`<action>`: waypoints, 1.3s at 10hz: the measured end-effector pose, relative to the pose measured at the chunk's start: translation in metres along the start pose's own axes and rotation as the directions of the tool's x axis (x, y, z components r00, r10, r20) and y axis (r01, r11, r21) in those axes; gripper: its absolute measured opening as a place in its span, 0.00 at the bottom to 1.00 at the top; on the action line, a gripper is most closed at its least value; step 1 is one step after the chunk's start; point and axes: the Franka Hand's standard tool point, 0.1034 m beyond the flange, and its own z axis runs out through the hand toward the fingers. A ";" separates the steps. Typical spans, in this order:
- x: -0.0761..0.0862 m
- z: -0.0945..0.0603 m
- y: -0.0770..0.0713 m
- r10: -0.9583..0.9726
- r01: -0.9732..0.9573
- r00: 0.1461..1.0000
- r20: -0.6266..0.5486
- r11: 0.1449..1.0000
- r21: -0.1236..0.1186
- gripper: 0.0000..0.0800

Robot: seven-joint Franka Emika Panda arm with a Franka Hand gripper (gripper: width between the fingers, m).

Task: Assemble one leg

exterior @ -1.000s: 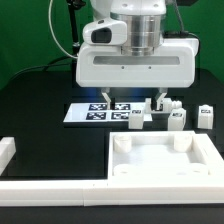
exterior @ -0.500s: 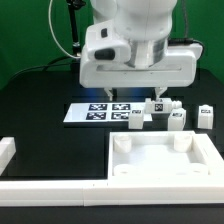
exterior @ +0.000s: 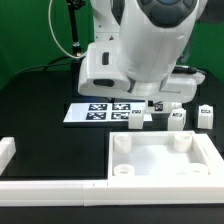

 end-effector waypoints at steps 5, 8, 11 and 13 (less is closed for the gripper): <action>-0.007 0.006 0.007 0.025 -0.028 0.998 0.052 0.998 0.050 0.81; -0.004 0.042 0.001 0.063 -0.087 0.989 0.134 0.979 0.183 0.81; -0.009 0.054 -0.010 0.057 -0.093 0.985 0.160 0.970 0.223 0.81; -0.009 0.054 -0.010 0.058 -0.094 0.985 0.161 0.970 0.224 0.81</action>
Offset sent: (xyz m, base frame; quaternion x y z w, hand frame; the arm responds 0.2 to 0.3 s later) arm 0.0000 0.0000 0.0000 0.0000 0.0000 0.0000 1.0000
